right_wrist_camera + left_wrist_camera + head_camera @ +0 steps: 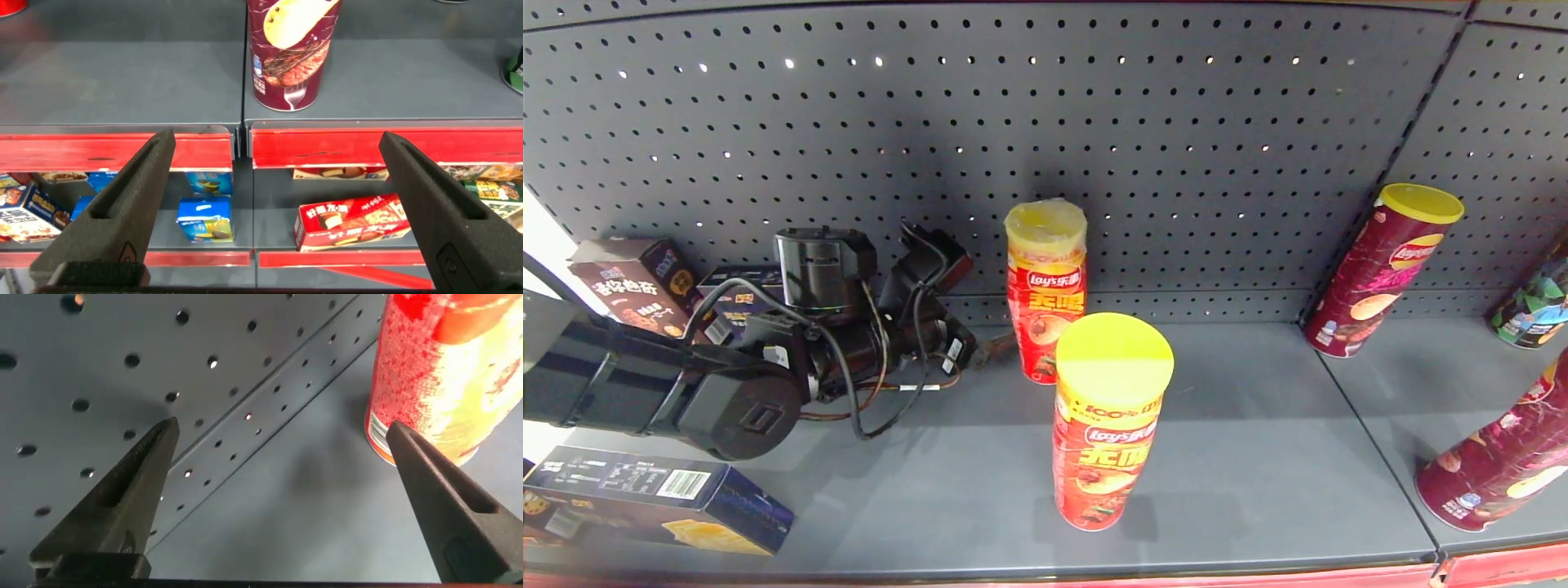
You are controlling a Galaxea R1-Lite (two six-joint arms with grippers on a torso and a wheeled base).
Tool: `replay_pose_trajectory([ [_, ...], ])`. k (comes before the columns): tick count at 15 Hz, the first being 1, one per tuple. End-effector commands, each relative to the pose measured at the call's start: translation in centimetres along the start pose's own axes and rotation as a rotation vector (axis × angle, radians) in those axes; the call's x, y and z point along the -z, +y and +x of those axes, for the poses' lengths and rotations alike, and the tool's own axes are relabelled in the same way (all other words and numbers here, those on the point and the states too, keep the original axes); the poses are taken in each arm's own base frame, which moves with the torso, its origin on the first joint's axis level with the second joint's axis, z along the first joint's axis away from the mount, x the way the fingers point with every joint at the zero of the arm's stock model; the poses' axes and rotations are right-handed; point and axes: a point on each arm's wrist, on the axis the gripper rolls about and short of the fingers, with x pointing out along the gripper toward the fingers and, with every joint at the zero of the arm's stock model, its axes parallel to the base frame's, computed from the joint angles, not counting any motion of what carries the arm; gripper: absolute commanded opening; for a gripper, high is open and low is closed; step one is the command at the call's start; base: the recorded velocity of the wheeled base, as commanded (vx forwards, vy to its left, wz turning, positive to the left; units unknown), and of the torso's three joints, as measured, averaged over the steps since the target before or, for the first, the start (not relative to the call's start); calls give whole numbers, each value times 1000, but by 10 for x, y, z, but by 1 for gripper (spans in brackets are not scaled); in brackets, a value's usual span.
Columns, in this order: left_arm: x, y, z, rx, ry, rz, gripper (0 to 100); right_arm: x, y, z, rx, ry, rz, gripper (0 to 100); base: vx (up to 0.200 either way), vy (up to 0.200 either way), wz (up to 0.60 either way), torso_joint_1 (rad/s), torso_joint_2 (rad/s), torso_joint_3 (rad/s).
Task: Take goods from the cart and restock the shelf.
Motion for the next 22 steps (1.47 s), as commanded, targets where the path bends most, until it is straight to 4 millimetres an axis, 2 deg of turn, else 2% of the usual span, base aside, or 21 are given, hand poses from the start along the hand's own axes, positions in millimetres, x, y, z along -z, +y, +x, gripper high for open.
replay_pose_trajectory([
  [1, 0, -4, 3, 12, 0, 2, 100, 0, 0, 0, 0, 1, 0, 100, 0, 0, 0, 0, 0, 0],
  [8, -3, -14, 12, 40, -8, 6, 100, 0, 0, 0, -1, 1, 0, 100, 0, 0, 0, 0, 0, 0],
  [11, 0, -12, 10, 34, 1, 2, 100, 0, 0, 0, 0, 1, 0, 100, 0, 0, 0, 0, 0, 0],
  [13, -7, -2, 1, 2, -23, -10, 100, 0, 0, 0, 0, 1, 0, 100, 0, 0, 0, 0, 0, 0],
  [15, -11, -1, -5, -5, -32, -21, 100, 0, 0, 0, 0, 1, 0, 100, 0, 0, 0, 0, 0, 0],
  [17, -17, -2, -21, -47, -33, -24, 100, 0, 0, 0, -1, 1, 0, 100, 0, 0, 0, 0, 0, 0],
  [19, -24, -11, -42, -73, -38, -25, 100, 0, 0, 0, 0, 3, 0, 100, 0, 0, 0, 0, 0, 0],
  [22, -32, -17, -51, -94, -50, -21, 100, 0, 0, 0, 0, 1, 0, 100, 0, 0, 0, 0, 0, 0],
])
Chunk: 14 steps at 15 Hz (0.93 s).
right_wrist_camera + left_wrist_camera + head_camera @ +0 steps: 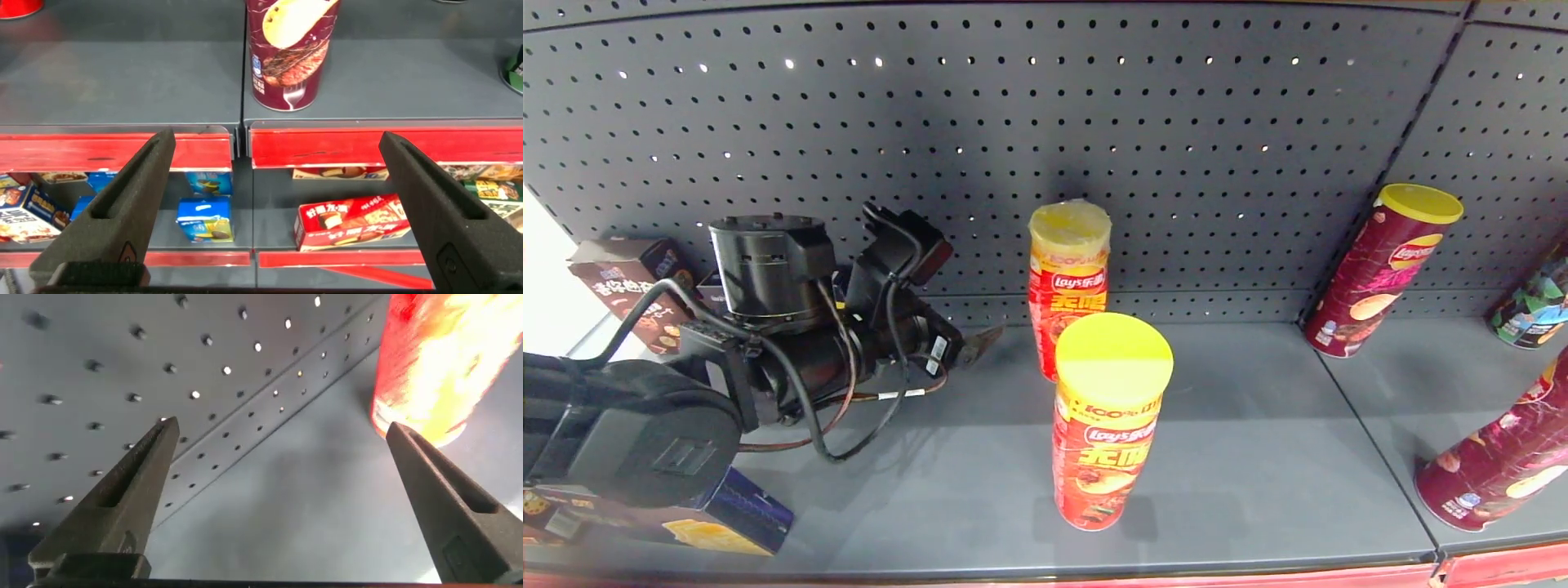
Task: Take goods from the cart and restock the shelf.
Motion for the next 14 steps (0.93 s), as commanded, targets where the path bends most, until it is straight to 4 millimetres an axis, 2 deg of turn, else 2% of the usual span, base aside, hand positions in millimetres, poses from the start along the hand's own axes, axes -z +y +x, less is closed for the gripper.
replay_pose_trajectory([
  [1, -10, -6, -13, -7, -28, 8, 100, 0, 0, 0, 0, 1, 0, 100, 0, 0, 0, 0, 0, 0],
  [6, -6, -6, -51, -50, -32, 8, 100, 0, 0, 0, 8, -2, 11, 100, 0, 0, 0, 0, 0, 0],
  [9, -6, -3, -54, -72, -58, 4, 100, -1, 0, 0, 11, -7, 26, 100, 0, 0, 0, 0, 0, 0],
  [10, -5, -3, -55, -73, -54, 4, 100, -13, 0, -3, 8, -64, 36, 100, 0, 0, 0, 0, 0, 0],
  [11, -4, -3, -61, -69, -56, -10, 100, -99, 0, 2, 10, -124, 93, 100, 0, 0, 0, 0, 0, 0],
  [12, -3, -4, -62, -72, -60, -21, 100, -130, 1, 7, -31, -137, 111, 100, 0, 0, 0, 0, 0, 0],
  [14, -3, -2, -63, -83, -72, -23, 100, -156, 3, 10, -151, -112, 94, 100, 0, 0, 0, 0, 0, 0],
])
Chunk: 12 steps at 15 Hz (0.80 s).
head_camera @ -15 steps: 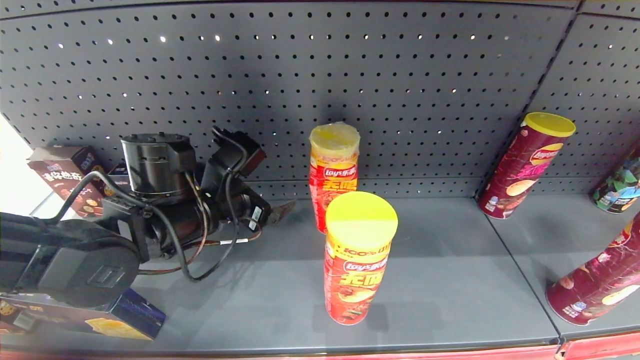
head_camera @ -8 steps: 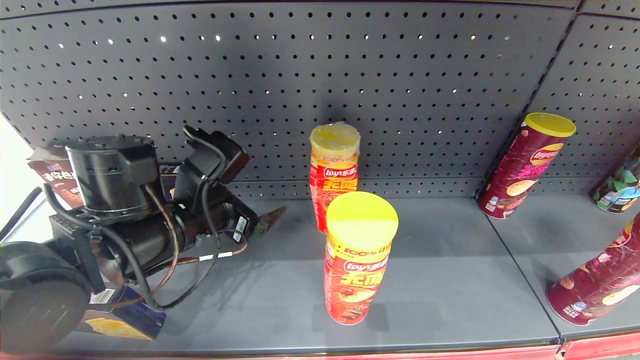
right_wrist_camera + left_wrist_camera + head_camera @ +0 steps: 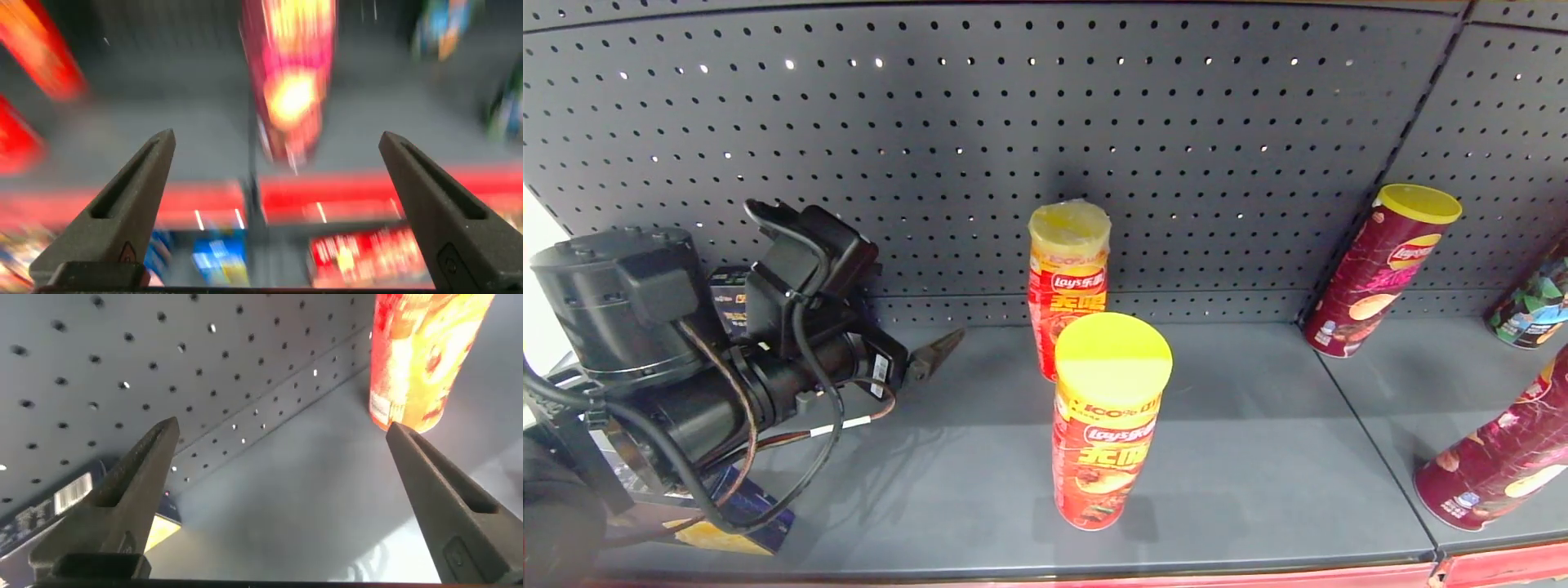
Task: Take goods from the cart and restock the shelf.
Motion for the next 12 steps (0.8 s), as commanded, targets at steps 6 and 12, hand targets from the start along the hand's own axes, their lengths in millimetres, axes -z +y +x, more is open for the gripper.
replay_pose_trajectory([
  [6, 5, 2, 0, -8, 7, -1, 100, -108, 21, 112, -501, 214, -51, 100, 0, 0, 0, 0, 0, 0],
  [12, 12, 6, -6, -29, 26, -3, 100, -80, 65, 155, -737, 361, -90, 100, 0, 0, 0, 0, 0, 0],
])
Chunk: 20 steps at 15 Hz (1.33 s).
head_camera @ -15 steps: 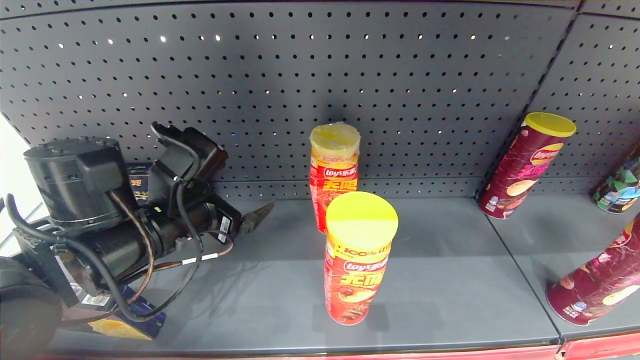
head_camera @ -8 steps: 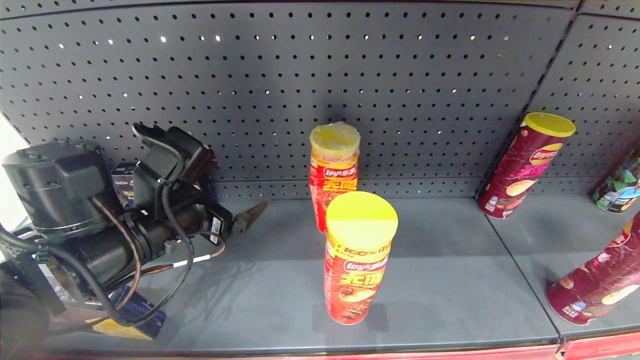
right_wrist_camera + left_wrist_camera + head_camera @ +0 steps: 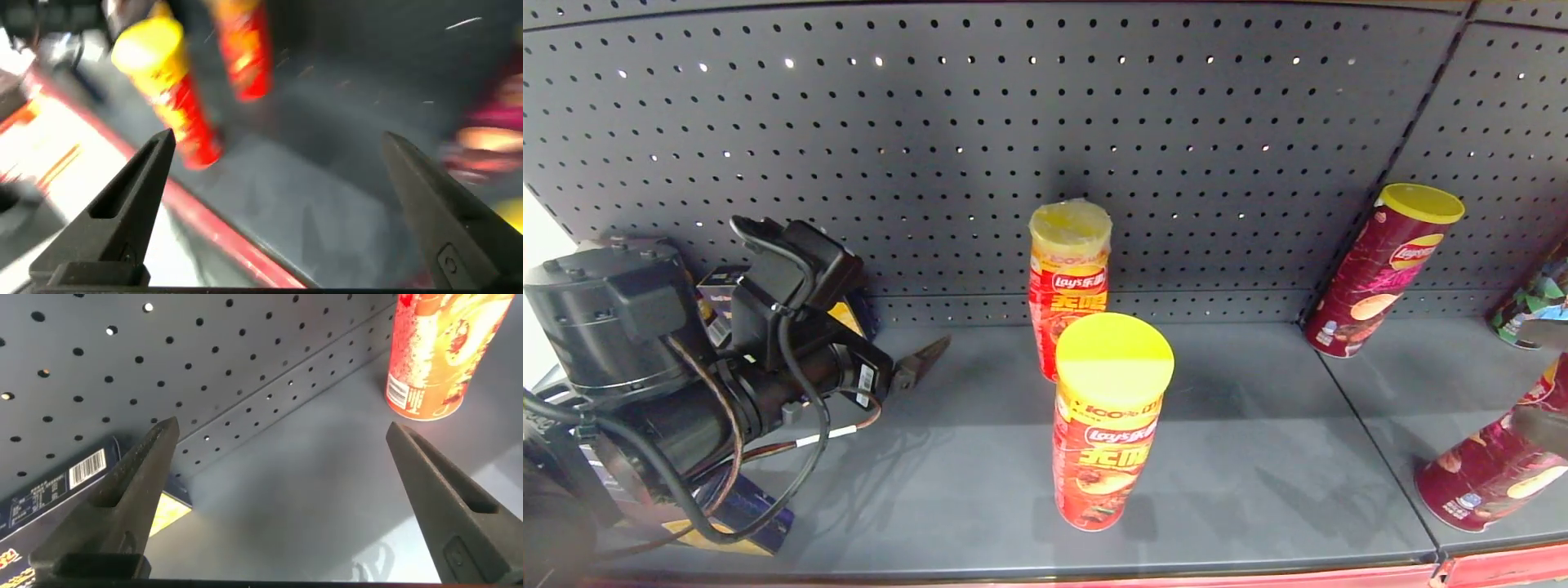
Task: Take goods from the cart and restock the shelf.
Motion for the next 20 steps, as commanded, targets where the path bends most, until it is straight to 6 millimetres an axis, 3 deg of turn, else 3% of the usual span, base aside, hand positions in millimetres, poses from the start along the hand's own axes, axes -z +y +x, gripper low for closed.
replay_pose_trajectory([
  [1, 0, 0, 0, -2, 1, -1, 100, 8, 2, 50, -89, 87, 3, 100, 0, 0, 0, 0, 0, 0],
  [3, 1, 1, 0, -3, 3, -1, 100, 7, 8, 72, -124, 84, -6, 100, 0, 0, 0, 0, 0, 0],
  [8, 2, 0, -1, 0, 6, 0, 100, 17, 17, 92, -169, 154, -8, 100, 0, 0, 0, 0, 0, 0],
  [15, 1, 1, -3, -3, 1, 0, 100, 40, 18, 126, 21, 294, -33, 100, 0, 0, 0, 0, 0, 0],
  [20, -2, 1, -5, -7, -9, 0, 100, 58, 19, 152, 57, 372, -42, 100, 0, 0, 0, 0, 0, 0],
])
